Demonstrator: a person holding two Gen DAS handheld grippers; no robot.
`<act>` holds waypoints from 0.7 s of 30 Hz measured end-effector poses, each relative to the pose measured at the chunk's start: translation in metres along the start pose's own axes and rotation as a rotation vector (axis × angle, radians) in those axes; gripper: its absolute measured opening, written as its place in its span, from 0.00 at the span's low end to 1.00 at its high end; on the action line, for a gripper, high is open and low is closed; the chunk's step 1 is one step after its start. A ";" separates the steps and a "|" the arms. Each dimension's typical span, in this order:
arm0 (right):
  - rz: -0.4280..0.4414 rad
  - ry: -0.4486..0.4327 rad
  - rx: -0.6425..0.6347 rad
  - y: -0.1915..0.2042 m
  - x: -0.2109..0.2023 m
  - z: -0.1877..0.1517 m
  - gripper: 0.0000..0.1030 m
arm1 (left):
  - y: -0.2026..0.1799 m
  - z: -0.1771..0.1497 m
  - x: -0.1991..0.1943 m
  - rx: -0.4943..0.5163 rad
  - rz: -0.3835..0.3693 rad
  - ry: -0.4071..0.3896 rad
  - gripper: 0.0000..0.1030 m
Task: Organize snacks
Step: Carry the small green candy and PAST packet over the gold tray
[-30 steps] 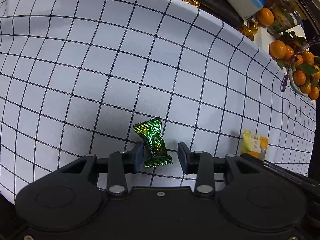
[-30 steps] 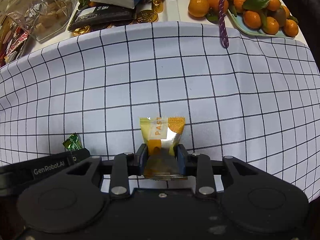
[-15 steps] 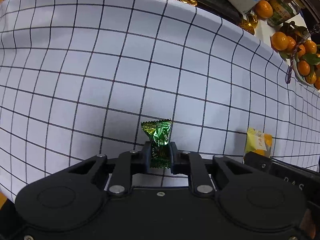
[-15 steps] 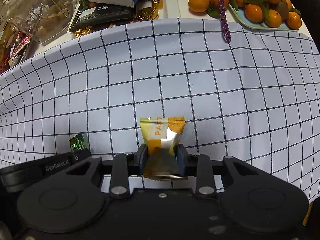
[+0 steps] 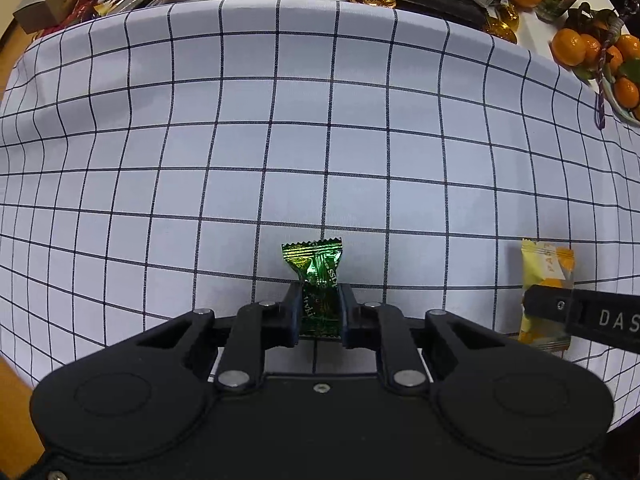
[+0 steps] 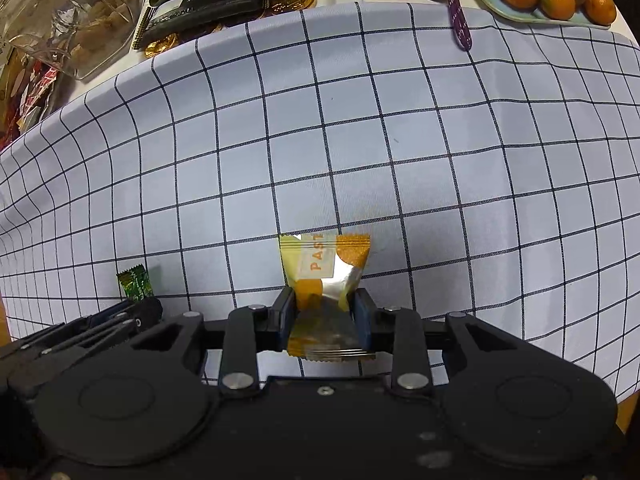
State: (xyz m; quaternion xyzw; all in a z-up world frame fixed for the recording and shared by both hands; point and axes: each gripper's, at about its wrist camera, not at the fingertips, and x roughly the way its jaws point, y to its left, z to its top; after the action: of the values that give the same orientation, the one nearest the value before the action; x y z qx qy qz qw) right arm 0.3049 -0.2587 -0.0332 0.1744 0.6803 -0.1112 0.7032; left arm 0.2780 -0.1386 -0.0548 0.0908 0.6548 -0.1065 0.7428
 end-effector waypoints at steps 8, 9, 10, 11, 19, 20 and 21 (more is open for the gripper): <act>-0.014 0.005 -0.020 0.006 0.004 0.001 0.31 | 0.007 -0.010 -0.002 0.022 0.015 -0.001 0.23; -0.016 0.006 -0.021 0.007 0.005 0.001 0.31 | 0.010 -0.013 -0.003 0.023 0.014 0.001 0.23; -0.017 0.007 -0.023 0.007 0.005 0.001 0.31 | 0.013 -0.016 -0.003 0.025 0.015 0.002 0.23; -0.018 0.008 -0.024 0.007 0.006 0.002 0.31 | 0.014 -0.017 -0.003 0.028 0.017 0.002 0.23; -0.041 0.007 -0.044 0.012 0.015 -0.002 0.31 | 0.046 -0.033 -0.005 0.032 0.028 -0.007 0.23; -0.043 0.006 -0.046 0.012 0.016 -0.002 0.31 | 0.050 -0.034 -0.006 0.031 0.032 -0.012 0.23; -0.044 0.005 -0.048 0.012 0.017 -0.003 0.31 | 0.059 -0.033 -0.006 0.028 0.037 -0.018 0.23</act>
State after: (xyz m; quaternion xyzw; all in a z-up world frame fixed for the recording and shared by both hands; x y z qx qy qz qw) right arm 0.3079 -0.2448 -0.0489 0.1427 0.6881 -0.1096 0.7030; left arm 0.2623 -0.0722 -0.0537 0.1123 0.6447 -0.1027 0.7491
